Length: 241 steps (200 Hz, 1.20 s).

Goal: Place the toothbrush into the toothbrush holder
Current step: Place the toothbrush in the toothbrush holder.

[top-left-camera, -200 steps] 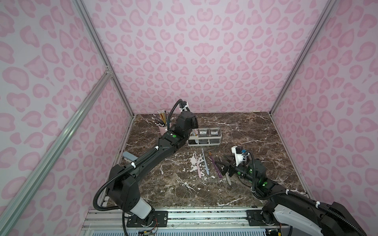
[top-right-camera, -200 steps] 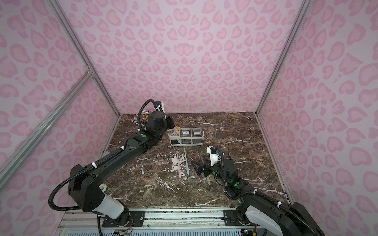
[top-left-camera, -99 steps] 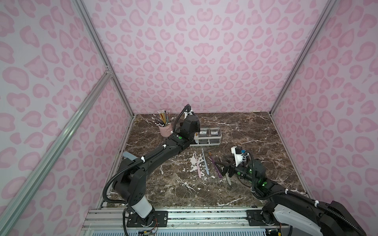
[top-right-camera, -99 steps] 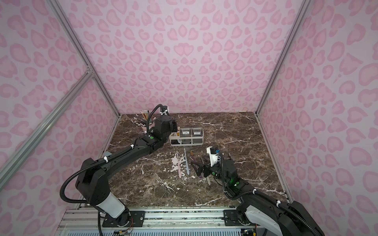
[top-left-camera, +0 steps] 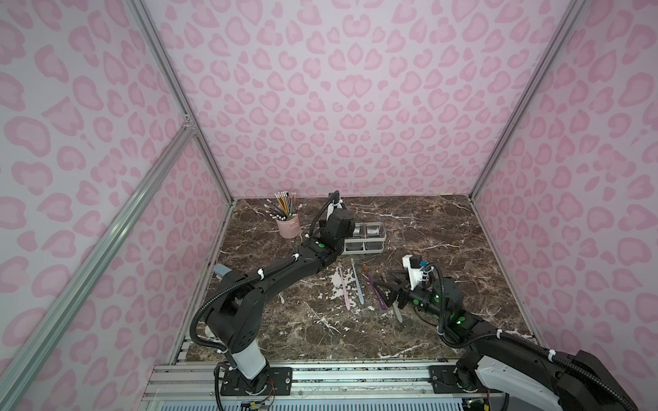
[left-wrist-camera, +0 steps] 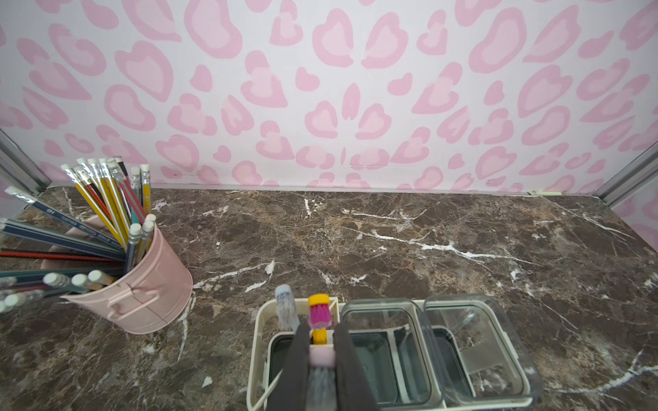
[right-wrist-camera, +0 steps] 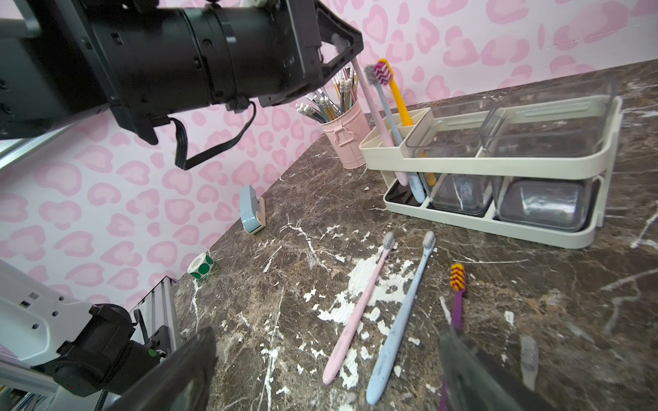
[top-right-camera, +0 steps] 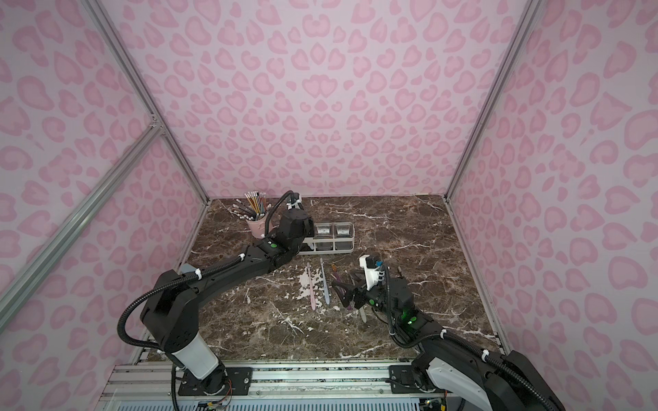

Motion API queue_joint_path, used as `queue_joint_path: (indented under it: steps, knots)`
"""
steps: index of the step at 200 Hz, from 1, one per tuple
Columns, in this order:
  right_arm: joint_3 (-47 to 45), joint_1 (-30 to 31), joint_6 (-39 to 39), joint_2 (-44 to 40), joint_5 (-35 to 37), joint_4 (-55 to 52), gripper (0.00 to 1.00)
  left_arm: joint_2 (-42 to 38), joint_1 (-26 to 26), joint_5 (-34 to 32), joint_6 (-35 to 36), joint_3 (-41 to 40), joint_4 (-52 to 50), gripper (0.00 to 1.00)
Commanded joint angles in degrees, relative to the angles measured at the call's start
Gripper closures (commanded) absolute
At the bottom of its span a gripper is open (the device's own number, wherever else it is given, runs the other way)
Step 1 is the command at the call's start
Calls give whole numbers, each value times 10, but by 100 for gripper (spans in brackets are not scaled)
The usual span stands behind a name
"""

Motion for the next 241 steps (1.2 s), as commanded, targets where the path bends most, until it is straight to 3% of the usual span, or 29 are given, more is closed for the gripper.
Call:
queue_joint_path:
  steps: [1, 241]
  knots:
    - [-1, 1, -1, 1, -7, 24, 1, 7, -4, -21, -2, -5, 38, 98]
    - [-1, 5, -5, 5, -14, 28, 1, 31, -7, -32, -41, -38, 64, 95]
